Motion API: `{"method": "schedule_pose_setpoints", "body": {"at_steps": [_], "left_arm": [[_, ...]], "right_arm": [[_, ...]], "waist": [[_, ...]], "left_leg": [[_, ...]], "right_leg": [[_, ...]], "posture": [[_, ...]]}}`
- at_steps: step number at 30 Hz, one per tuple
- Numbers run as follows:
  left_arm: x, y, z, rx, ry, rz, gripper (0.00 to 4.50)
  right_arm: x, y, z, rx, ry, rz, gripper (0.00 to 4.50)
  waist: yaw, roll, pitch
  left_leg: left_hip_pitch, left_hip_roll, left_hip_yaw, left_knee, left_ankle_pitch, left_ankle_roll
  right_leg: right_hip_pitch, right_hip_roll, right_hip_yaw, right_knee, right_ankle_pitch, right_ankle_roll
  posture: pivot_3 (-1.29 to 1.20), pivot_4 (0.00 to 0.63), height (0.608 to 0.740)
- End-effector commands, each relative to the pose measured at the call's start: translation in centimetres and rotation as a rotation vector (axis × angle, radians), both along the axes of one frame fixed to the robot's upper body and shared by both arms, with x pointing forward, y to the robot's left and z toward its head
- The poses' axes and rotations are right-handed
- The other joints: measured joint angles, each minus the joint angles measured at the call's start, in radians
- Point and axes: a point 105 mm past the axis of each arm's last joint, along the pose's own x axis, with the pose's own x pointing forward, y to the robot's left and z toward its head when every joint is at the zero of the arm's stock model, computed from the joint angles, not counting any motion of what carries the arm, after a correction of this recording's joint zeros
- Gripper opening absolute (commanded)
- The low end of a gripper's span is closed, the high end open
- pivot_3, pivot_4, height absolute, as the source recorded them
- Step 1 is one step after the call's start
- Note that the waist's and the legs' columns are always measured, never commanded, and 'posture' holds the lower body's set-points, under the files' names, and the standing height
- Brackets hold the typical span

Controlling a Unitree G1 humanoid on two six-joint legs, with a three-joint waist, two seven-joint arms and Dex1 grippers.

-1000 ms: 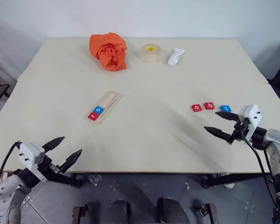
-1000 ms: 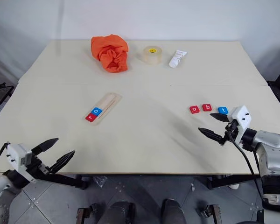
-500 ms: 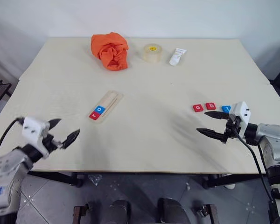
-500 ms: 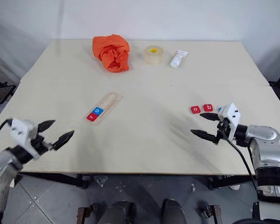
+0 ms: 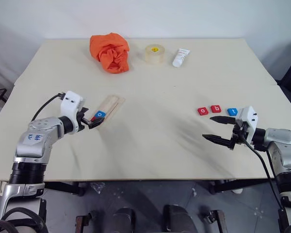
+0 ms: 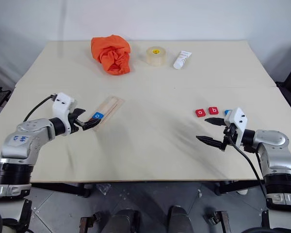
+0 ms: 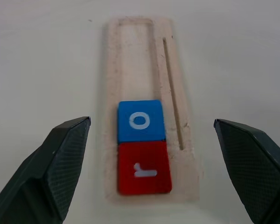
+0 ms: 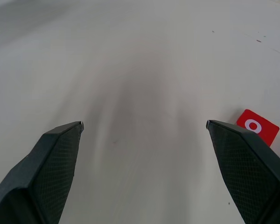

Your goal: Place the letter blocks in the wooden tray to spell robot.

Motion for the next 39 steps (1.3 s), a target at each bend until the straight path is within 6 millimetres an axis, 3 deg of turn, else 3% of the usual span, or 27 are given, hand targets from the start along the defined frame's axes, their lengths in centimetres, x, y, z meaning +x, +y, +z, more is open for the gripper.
{"method": "schedule_pose_setpoints", "body": {"at_steps": [1, 8, 23, 28, 30, 34, 39], "left_arm": [[0.6, 0.1, 0.3, 0.033, -0.010, 0.016, 4.50], [1.0, 0.2, 0.0, 0.063, 0.031, 0.044, 4.50], [-0.4, 0.7, -3.5, 0.101, 0.235, 0.069, 4.50], [-0.7, 1.2, -4.4, 0.105, 0.275, 0.102, 3.40], [-0.6, 1.6, -4.6, 0.108, 0.271, 0.122, 3.40], [0.0, 1.0, -3.8, 0.115, 0.199, 0.063, 3.40], [0.4, -2.5, -0.5, 0.100, 0.014, -0.185, 3.40]], "right_arm": [[-0.1, 0.0, 1.1, -0.003, -0.044, 0.004, 4.43], [-0.3, -0.3, 1.1, -0.007, -0.049, -0.012, 4.43], [0.2, -0.1, 1.2, -0.009, -0.060, -0.018, 4.43], [0.5, 0.0, 1.3, -0.009, -0.065, -0.018, 4.50], [0.6, 0.0, 1.4, -0.010, -0.067, -0.018, 4.50], [0.7, 0.0, 1.5, -0.011, -0.071, -0.021, 4.50], [0.5, -0.3, 1.5, -0.013, -0.070, -0.028, 4.50]], "waist": [[-0.001, 0.000, 0.000], [0.000, 0.000, 0.000], [-0.001, 0.000, 0.000], [-0.002, 0.000, 0.000], [-0.002, 0.001, 0.000], [-0.001, 0.001, 0.000], [0.003, 0.001, 0.000]], "left_leg": [[0.000, 0.000, 0.000, 0.000, 0.000, 0.000], [0.000, 0.001, 0.000, 0.000, 0.000, 0.000], [0.001, 0.001, 0.001, 0.001, 0.000, -0.001], [0.002, 0.001, 0.002, 0.001, 0.000, -0.001], [0.002, 0.001, 0.002, 0.001, 0.000, -0.001], [0.002, 0.001, 0.003, 0.002, 0.000, -0.001], [0.001, 0.001, 0.002, 0.003, 0.001, -0.002]], "right_leg": [[0.000, 0.000, 0.000, 0.000, 0.000, 0.000], [0.000, 0.001, 0.002, 0.000, 0.000, 0.000], [0.000, 0.002, 0.003, 0.001, 0.000, 0.000], [0.000, 0.002, 0.004, 0.002, 0.000, 0.000], [0.000, 0.002, 0.004, 0.002, 0.000, 0.000], [0.000, 0.002, 0.005, 0.002, 0.000, 0.000], [0.000, 0.002, 0.005, 0.001, 0.000, 0.000]], "posture": [[0.00, 0.150, 0.740], [0.00, 0.150, 0.740], [0.00, 0.150, 0.740], [0.00, 0.150, 0.740], [0.00, 0.150, 0.740], [0.00, 0.150, 0.740], [0.00, 0.150, 0.740]]}}
